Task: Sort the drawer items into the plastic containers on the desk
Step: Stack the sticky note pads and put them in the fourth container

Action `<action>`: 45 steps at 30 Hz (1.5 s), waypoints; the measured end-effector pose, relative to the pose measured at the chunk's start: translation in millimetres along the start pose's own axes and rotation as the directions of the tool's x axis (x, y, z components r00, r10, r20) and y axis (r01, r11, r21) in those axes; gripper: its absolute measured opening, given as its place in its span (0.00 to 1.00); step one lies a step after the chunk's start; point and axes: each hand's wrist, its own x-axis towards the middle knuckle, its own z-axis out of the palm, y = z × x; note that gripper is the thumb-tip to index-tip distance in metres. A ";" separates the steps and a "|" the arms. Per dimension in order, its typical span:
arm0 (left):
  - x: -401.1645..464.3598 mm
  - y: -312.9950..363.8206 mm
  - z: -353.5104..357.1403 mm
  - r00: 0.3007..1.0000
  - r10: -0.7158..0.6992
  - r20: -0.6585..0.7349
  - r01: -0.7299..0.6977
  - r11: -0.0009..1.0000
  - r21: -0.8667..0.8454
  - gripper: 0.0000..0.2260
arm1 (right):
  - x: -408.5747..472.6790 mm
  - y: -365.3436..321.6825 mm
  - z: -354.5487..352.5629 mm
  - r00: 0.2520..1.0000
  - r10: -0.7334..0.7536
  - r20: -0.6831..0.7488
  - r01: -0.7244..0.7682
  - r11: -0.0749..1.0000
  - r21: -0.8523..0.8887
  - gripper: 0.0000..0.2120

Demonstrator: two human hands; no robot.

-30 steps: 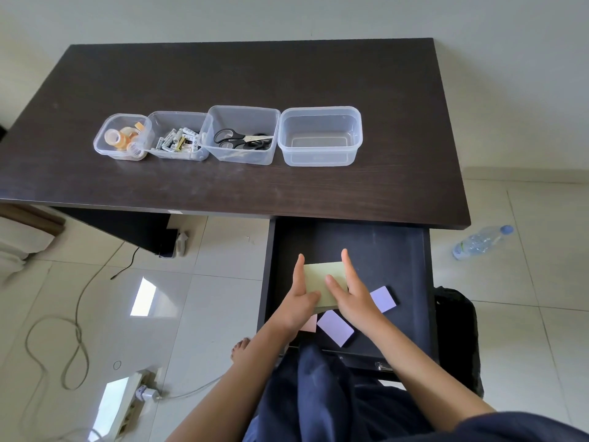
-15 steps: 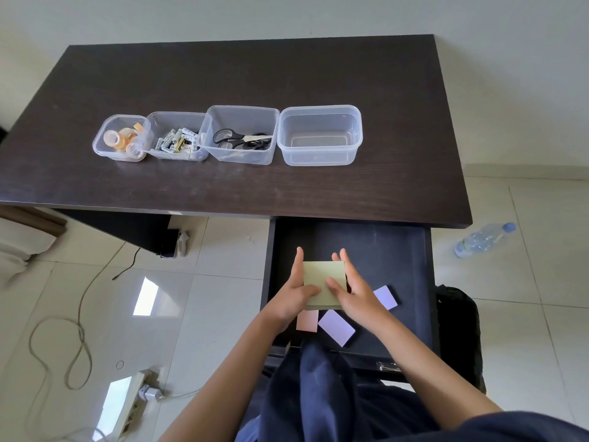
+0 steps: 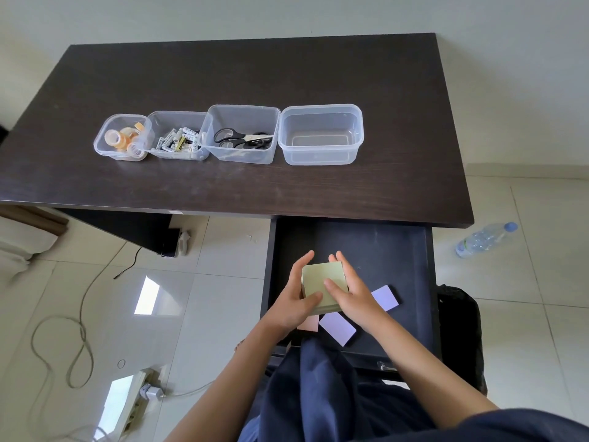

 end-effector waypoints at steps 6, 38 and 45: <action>-3.3 -14.5 -5.3 0.997 -0.031 -0.075 0.027 0.998 -0.058 0.28 | 6.4 15.1 -13.9 1.000 0.015 -0.014 -0.016 0.997 -0.077 0.27; -5.1 -23.0 -13.2 0.991 -0.086 -0.098 0.064 0.977 -0.203 0.28 | -8.9 24.3 -49.5 0.859 0.012 -0.511 0.080 0.984 0.157 0.21; -0.5 -12.3 -9.6 0.999 -0.018 -0.031 0.011 0.980 -0.201 0.28 | -20.4 -24.5 -33.9 0.965 -0.115 -0.234 0.129 0.990 0.048 0.22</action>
